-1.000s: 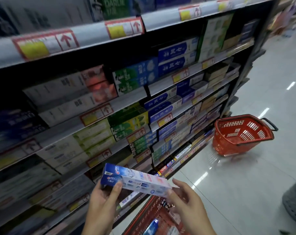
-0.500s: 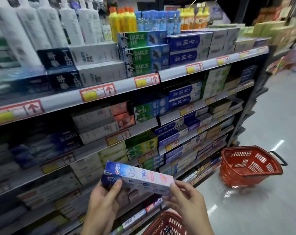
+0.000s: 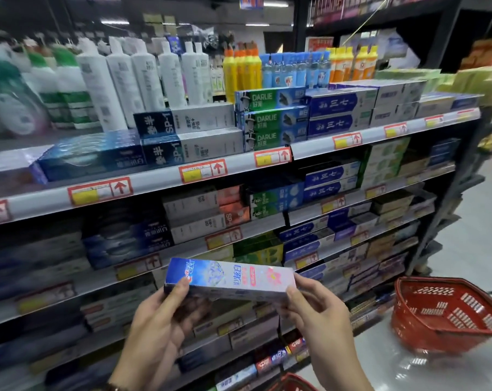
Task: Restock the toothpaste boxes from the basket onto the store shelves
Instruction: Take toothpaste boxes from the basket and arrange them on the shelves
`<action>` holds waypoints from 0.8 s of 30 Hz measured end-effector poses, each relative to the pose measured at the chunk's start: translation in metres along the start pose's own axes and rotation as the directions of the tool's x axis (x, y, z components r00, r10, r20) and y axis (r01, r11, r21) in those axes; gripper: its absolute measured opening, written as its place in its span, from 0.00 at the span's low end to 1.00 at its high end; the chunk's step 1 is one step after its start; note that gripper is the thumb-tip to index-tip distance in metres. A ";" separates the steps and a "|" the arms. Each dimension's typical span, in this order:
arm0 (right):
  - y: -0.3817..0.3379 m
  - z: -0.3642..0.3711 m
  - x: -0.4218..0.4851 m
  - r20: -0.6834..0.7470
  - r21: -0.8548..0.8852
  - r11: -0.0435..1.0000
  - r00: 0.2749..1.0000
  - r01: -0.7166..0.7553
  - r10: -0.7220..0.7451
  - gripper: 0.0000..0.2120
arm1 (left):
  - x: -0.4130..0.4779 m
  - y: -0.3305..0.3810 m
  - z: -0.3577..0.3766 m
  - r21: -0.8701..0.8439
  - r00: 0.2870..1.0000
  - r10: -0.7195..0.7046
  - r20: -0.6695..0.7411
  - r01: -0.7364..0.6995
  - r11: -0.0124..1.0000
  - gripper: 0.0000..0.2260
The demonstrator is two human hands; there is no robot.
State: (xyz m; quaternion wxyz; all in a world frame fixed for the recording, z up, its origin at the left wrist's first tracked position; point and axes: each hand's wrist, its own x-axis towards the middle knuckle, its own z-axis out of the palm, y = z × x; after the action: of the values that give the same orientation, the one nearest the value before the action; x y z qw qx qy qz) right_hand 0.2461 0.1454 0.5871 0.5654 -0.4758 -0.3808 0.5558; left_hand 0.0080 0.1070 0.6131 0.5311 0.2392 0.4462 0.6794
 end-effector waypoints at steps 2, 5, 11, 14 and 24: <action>-0.006 0.006 -0.002 0.033 -0.005 1.000 0.999 0.012 -0.012 0.11 | -0.008 0.009 -0.005 -0.014 0.999 0.008 -0.037 -0.009 1.000 0.17; -0.011 0.016 -0.003 0.084 -0.019 1.000 0.996 0.018 -0.016 0.12 | -0.018 0.022 -0.013 -0.024 0.996 0.024 -0.090 -0.026 0.999 0.14; -0.020 0.045 -0.013 0.178 -0.034 0.998 0.983 0.049 -0.043 0.13 | -0.030 0.039 -0.034 -0.076 0.988 0.046 -0.147 -0.058 0.995 0.18; -0.022 0.067 -0.023 0.191 -0.020 0.998 0.980 0.061 -0.056 0.13 | -0.035 0.054 -0.048 -0.087 0.986 0.056 -0.159 -0.070 0.994 0.12; -0.017 0.151 -0.053 0.247 -0.022 0.996 0.966 0.081 -0.073 0.12 | -0.046 0.117 -0.111 -0.038 0.953 0.215 -0.214 -0.228 0.973 0.21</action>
State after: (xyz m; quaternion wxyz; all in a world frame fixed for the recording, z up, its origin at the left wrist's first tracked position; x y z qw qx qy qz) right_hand 0.1007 0.1118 0.6478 0.5274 -0.3969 -0.4750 0.5820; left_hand -0.1254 0.0210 0.6671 0.4090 0.1985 0.4485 0.7695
